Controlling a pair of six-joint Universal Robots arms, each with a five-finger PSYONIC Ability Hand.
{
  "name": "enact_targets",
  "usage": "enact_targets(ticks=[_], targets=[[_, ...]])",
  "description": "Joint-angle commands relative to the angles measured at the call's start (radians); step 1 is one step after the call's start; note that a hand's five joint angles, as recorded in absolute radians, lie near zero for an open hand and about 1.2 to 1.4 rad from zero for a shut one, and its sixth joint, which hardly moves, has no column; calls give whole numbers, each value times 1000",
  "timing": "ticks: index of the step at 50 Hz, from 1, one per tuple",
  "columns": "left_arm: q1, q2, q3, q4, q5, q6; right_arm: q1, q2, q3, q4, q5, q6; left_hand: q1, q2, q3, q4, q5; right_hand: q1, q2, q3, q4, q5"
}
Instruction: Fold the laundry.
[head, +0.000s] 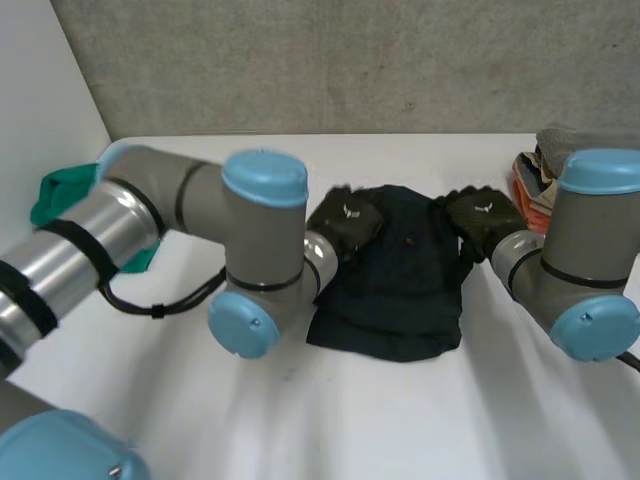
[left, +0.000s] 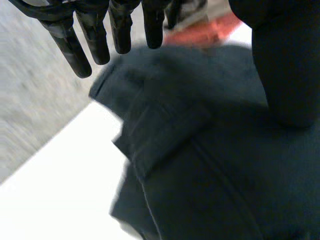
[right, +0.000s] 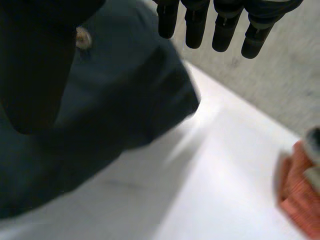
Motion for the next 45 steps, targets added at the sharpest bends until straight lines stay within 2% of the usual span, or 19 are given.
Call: enact_targets(ticks=[1,5,7,13,14,18,21,27,37,40,41,45], targets=[[3,184,-63,73,17,-92,84,-147,165,-103,76,-57,-19,-34,-37,-29,-49,-37,-36,-30,-36,-42],[22,276,-115,107,106,-153,138,-233,308,-160,87,-106,-19,-34,-37,-29,-49,-37,-36,-30,-36,-42],[45,318,-133,107,181,-180,156,-250,365,-181,86,-107,-1,-16,-19,-11,-30,-37,-36,-30,-36,-42],[83,364,-149,84,392,-268,227,-245,524,-283,90,-80,2,-13,-16,-8,-27,-37,-36,-30,-36,-42],[86,370,-152,66,449,-297,236,-242,535,-306,96,-72,2,-13,-16,-8,-27,-37,-36,-30,-36,-42],[100,378,-167,46,544,-345,256,-184,560,-430,139,-28,5,-10,-13,-5,-24,-37,-36,-30,-36,-42],[103,384,-183,46,568,-355,259,-132,546,-517,175,-23,11,-4,-7,1,-19,-37,-36,-30,-36,-42],[102,389,-209,47,566,-350,257,-16,483,-674,193,-43,11,-4,-7,1,-19,-37,-36,-30,-36,-42],[102,387,-224,49,566,-351,251,77,380,-748,201,-112,11,-4,-7,1,-19,-37,-36,-30,-36,-42],[103,387,-224,51,565,-351,250,101,324,-740,196,-104,8,-7,-10,-2,-22,597,597,603,598,591],[103,387,-224,51,565,-351,248,106,307,-731,184,-101,8,-7,-10,-2,-22,1179,1180,1185,1180,1174],[105,392,-221,52,565,-351,212,92,282,-729,159,-100,8,-7,-10,-2,-22,1185,1186,1191,1186,1179]])
